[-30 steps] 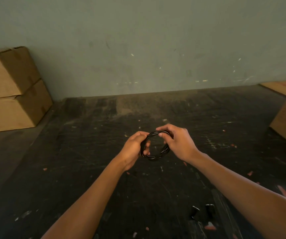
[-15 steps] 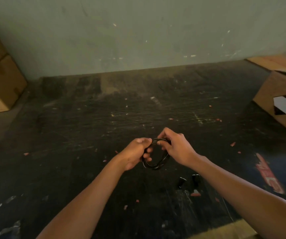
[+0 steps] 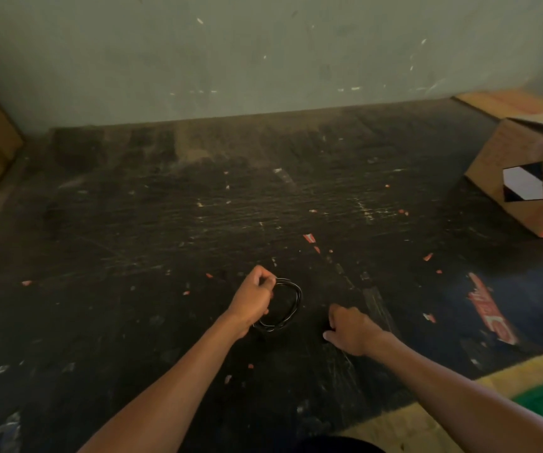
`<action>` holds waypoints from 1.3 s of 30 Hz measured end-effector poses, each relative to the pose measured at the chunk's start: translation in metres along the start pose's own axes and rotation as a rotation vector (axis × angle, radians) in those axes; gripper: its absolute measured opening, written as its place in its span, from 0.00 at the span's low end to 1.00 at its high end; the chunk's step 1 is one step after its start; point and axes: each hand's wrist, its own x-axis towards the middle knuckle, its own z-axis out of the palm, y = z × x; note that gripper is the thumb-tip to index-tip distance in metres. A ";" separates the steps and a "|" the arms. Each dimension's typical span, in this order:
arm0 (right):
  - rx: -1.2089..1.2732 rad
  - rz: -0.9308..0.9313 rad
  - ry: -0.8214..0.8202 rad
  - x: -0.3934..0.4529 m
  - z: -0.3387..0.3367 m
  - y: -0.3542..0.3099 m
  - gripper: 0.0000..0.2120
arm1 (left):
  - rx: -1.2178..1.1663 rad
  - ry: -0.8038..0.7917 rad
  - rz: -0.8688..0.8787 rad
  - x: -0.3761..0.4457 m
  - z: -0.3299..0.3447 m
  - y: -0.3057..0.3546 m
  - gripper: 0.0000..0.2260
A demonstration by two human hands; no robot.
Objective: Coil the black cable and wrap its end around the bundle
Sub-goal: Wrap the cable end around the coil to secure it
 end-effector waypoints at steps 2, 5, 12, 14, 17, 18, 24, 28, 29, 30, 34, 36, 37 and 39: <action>0.013 0.016 0.002 0.000 -0.005 -0.004 0.15 | 0.033 -0.007 0.014 -0.003 0.000 0.001 0.06; 0.098 -0.018 0.010 0.004 -0.020 -0.008 0.15 | 0.102 -0.021 0.044 -0.005 -0.001 0.001 0.05; 0.402 -0.342 0.247 -0.005 -0.050 -0.042 0.16 | 0.072 -0.032 0.087 -0.005 -0.001 0.008 0.06; 0.421 -0.395 0.297 -0.008 -0.050 -0.052 0.16 | 0.041 -0.039 0.111 -0.005 0.000 0.012 0.08; 0.353 -0.431 0.398 -0.010 -0.052 -0.060 0.17 | 0.003 -0.025 0.101 -0.006 0.002 0.019 0.12; 0.324 -0.445 0.424 -0.009 -0.052 -0.062 0.18 | -0.020 -0.007 0.090 -0.007 0.002 0.021 0.13; 0.329 -0.484 0.366 -0.005 -0.055 -0.063 0.13 | 0.041 0.035 0.172 -0.011 -0.003 0.026 0.10; 0.417 -0.446 0.311 0.002 -0.063 -0.062 0.07 | 0.127 0.071 0.207 -0.009 -0.004 0.025 0.09; 0.395 -0.460 0.324 0.003 -0.065 -0.061 0.06 | 0.149 0.077 0.223 -0.008 -0.004 0.025 0.08; 0.372 -0.472 0.334 0.004 -0.066 -0.061 0.05 | 0.174 0.082 0.238 -0.007 -0.004 0.025 0.08; 0.410 -0.462 0.330 0.007 -0.070 -0.064 0.07 | 0.241 0.095 0.275 -0.006 -0.004 0.026 0.08; 0.444 -0.472 0.289 0.008 -0.070 -0.063 0.10 | 0.249 0.098 0.292 -0.004 -0.007 0.025 0.07; 0.443 -0.486 0.270 0.008 -0.070 -0.063 0.10 | 0.263 0.096 0.300 -0.004 -0.009 0.024 0.07; 0.416 -0.507 0.269 0.008 -0.070 -0.062 0.10 | 0.288 0.093 0.307 -0.003 -0.011 0.023 0.07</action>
